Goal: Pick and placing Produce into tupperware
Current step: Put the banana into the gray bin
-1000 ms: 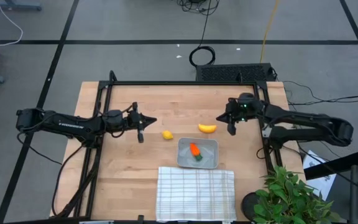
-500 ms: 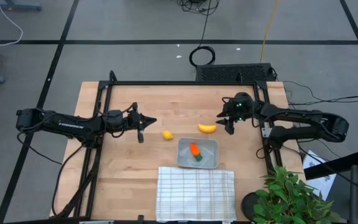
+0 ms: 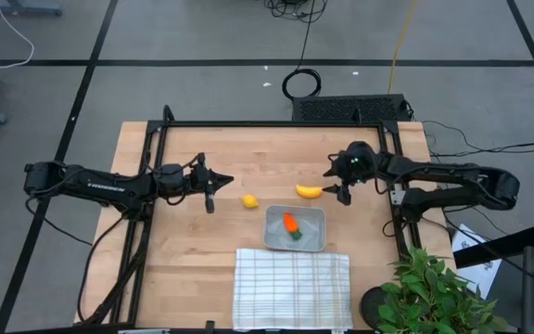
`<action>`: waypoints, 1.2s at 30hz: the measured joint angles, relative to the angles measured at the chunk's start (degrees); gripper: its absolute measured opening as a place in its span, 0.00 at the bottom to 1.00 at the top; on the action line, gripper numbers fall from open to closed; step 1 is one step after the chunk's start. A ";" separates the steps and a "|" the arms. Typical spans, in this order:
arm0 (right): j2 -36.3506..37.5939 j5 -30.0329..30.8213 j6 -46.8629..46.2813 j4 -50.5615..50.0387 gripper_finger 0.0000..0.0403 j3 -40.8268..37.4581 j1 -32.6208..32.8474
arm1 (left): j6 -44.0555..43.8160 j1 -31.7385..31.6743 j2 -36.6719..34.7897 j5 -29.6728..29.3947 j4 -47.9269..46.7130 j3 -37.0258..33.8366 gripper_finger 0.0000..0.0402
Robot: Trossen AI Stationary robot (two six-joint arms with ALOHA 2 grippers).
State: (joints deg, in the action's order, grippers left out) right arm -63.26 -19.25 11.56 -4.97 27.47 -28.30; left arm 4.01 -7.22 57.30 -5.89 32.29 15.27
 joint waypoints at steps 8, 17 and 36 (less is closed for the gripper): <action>-0.42 2.98 8.29 4.26 0.63 -3.27 3.39 | 0.09 0.01 0.00 0.42 0.00 0.00 0.05; -0.46 2.95 8.84 8.59 0.63 -4.55 4.80 | -0.32 0.01 0.00 0.44 0.02 0.00 0.05; -8.95 2.55 8.21 17.31 0.62 -4.57 5.18 | 0.17 0.02 0.02 0.42 -1.33 0.02 0.05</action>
State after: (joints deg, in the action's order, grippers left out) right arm -72.21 -16.70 19.77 12.34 22.90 -23.12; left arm 4.19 -7.20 57.32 -5.47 30.96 15.29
